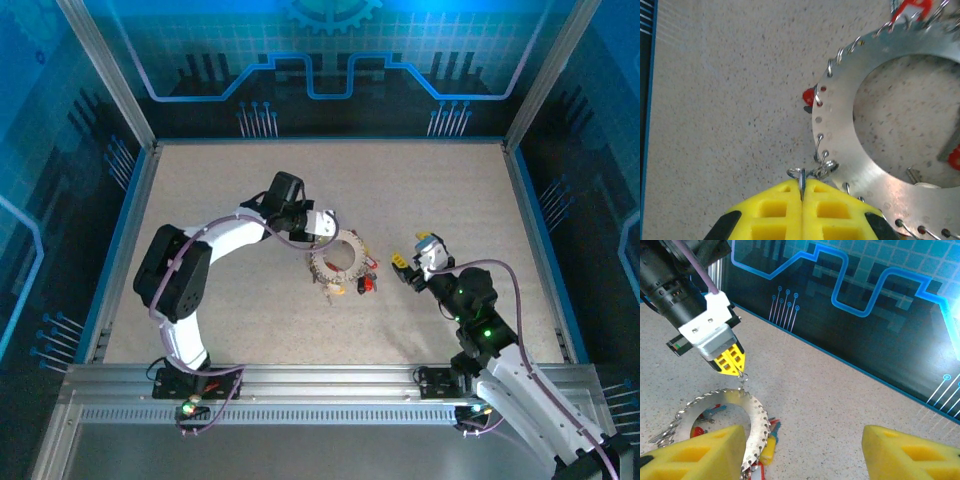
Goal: Put the keys on the keyring
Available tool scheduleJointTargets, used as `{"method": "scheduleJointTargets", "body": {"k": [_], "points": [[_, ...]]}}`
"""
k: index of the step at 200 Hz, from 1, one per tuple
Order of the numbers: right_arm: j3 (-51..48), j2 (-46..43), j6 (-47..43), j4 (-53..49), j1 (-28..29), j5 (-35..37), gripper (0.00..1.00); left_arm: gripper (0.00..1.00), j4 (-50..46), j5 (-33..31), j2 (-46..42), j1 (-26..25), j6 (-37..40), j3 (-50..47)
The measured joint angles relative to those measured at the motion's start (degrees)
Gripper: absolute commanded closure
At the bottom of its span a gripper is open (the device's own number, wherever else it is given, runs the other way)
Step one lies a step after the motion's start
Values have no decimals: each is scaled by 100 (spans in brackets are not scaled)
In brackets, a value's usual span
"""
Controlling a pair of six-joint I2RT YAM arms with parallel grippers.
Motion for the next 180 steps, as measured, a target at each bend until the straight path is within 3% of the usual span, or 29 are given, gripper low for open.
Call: {"method": "scheduleJointTargets", "body": {"k": [53, 72, 88, 115, 122, 159, 163, 165, 167, 169, 180], "points": [[0, 83, 0, 2, -2, 2, 36, 98, 376, -138, 612, 350, 0, 61], [0, 151, 0, 2, -9, 2, 36, 88, 538, -256, 800, 376, 0, 63], [0, 190, 0, 2, -15, 2, 36, 70, 592, -317, 905, 380, -39, 109], [0, 219, 20, 2, -37, 26, 36, 65, 887, -472, 962, 404, -251, 157], [0, 225, 31, 4, -37, 44, 36, 57, 1029, -566, 962, 409, -308, 157], [0, 341, 107, 22, -70, 146, 35, 36, 2544, -1309, 920, 472, -887, -203], [0, 354, 107, 24, -74, 175, 32, 36, 2688, -1399, 894, 492, -997, -295], [0, 367, 114, 24, -74, 203, 23, 36, 2782, -1421, 868, 501, -1067, -358], [0, 374, 109, 24, -74, 225, 6, 36, 2879, -1480, 846, 509, -1141, -426], [0, 380, 111, 24, -74, 258, 1, 36, 2931, -1510, 826, 520, -1189, -470], [0, 391, 144, 13, -92, 422, 0, 32, 3316, -1703, 616, 579, -1606, -831]]}}
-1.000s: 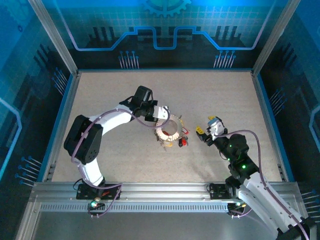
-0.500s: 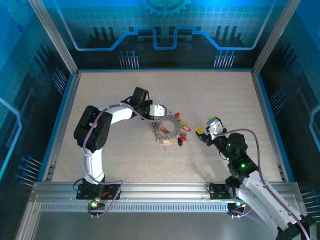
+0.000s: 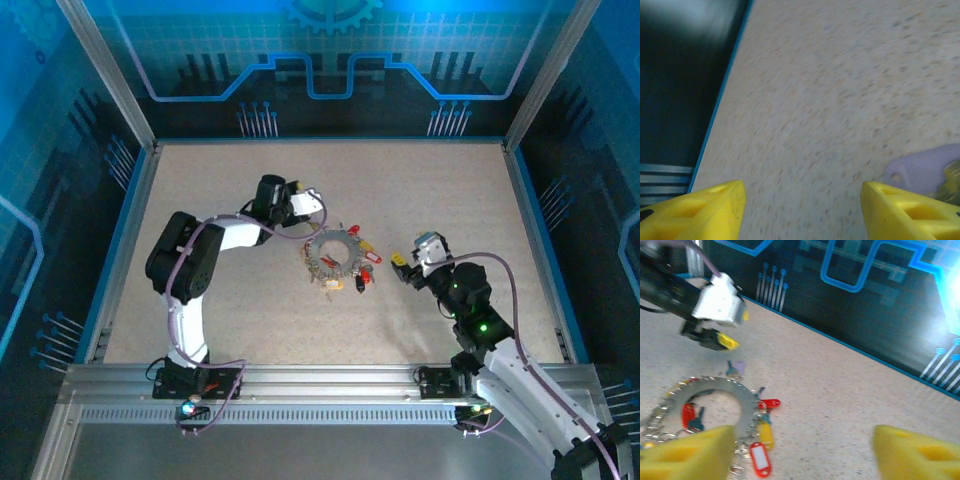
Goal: Put the keys on the keyring
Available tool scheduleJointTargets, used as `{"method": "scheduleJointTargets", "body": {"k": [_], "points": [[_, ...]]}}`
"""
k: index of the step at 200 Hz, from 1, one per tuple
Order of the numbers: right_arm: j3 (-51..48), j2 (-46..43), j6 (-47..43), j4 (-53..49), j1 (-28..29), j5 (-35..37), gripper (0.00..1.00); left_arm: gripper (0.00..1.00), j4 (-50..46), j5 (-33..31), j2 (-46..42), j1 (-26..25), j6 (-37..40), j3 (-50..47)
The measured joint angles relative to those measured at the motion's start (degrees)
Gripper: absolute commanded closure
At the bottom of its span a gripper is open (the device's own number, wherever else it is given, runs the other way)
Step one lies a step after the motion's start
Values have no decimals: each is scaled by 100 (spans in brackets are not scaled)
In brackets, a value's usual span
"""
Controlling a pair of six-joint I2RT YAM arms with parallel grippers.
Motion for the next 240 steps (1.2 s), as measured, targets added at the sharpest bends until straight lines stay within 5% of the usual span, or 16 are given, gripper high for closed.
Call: {"method": "scheduleJointTargets", "body": {"k": [10, 24, 67, 112, 173, 205, 240], "points": [[0, -24, 13, 0, -52, 197, 0, 25, 339, -166, -348, 57, -474, -439], [0, -83, 94, 0, -188, 428, 0, 1, 691, -306, -1032, 125, -1165, -1067], [-229, -227, 448, 92, -448, 780, 0, 1, 1180, -431, -3429, 199, -2804, -2579], [-623, 264, 590, 531, -518, 979, 0, 1, 907, -522, -4564, 313, -3491, -3985], [-1010, 1069, 601, 1357, -726, 984, 0, 1, 1235, -632, -4369, 549, -3794, -4795], [-999, 1989, 579, 2079, -990, 741, 0, 1, 1939, -599, -3692, 654, -3963, -4774], [-603, 3348, 343, 2736, -1075, 20, 0, 1, 2339, -225, -3095, 1305, -4546, -4522]]}}
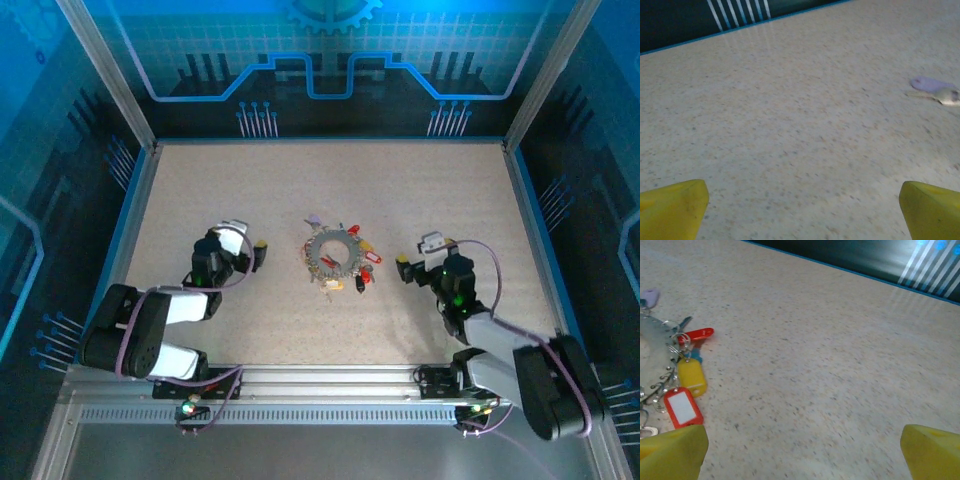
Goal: Put the keys on the keyring
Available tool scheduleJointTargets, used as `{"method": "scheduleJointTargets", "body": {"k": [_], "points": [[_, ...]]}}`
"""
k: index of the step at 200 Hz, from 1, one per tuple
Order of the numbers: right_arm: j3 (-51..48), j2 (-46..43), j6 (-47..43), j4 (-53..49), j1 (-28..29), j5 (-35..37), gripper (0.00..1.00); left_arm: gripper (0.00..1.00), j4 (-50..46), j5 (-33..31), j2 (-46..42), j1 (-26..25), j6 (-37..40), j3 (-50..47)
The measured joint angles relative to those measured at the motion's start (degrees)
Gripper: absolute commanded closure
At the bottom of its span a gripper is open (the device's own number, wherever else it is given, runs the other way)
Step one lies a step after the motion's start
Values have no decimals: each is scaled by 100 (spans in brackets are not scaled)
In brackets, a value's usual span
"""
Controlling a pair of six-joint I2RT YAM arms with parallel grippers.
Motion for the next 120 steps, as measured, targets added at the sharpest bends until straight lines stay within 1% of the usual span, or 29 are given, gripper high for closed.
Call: {"method": "scheduleJointTargets", "body": {"k": [11, 22, 30, 52, 72, 86, 120], "points": [[188, 271, -63, 94, 2, -46, 0, 1, 402, 61, 157, 199, -190, -15], [334, 459, -90, 227, -11, -52, 0, 1, 1075, 55, 573, 328, -354, -55], [402, 549, -107, 337, -50, -72, 0, 1, 1261, 48, 787, 363, -452, -90], [428, 914, -107, 831, -247, -127, 0, 1, 1268, 59, 826, 372, -601, -162], [494, 1696, -66, 1344, -358, -52, 0, 1, 970, 46, 824, 372, -673, 83], [673, 2002, 9, 1119, -424, -39, 0, 1, 817, 4, 824, 372, -737, 304], [1333, 2035, 264, 673, -796, -177, 0, 1, 623, -208, 822, 372, -822, 457]]}}
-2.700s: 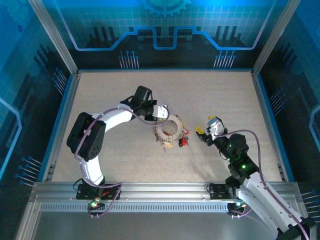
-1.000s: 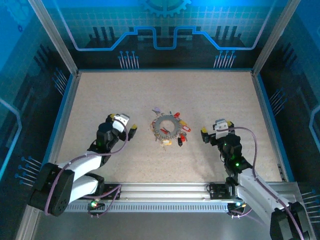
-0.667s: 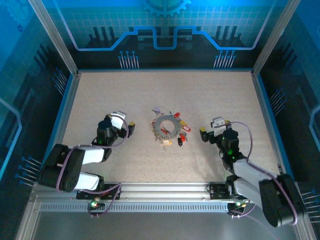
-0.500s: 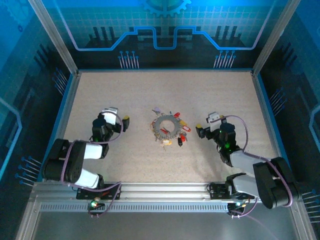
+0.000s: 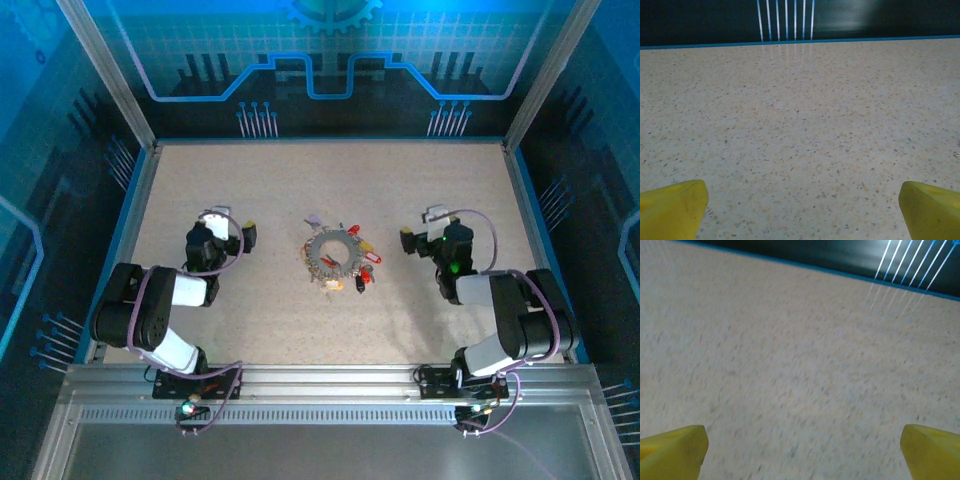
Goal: Put the keys on the keyring
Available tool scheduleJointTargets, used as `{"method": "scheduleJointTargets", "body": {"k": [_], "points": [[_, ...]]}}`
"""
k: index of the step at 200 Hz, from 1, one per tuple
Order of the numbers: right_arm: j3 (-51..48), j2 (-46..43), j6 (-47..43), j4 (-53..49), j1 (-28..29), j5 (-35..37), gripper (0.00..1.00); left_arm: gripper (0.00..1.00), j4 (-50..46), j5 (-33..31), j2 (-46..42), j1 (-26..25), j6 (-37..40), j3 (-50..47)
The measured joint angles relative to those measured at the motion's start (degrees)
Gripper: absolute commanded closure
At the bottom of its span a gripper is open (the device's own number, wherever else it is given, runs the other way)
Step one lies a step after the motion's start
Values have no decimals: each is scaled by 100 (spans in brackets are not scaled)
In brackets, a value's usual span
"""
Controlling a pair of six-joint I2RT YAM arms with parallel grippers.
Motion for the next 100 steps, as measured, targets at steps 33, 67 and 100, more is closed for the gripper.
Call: {"method": "scheduleJointTargets", "body": {"k": [33, 67, 100], "points": [[181, 0, 155, -136, -173, -105, 0, 1, -168, -87, 0, 0, -76, 0], [181, 0, 214, -299, -173, -166, 0, 1, -208, -107, 0, 0, -79, 0], [181, 0, 236, -334, -173, -168, 0, 1, -210, -107, 0, 0, -79, 0]]}}
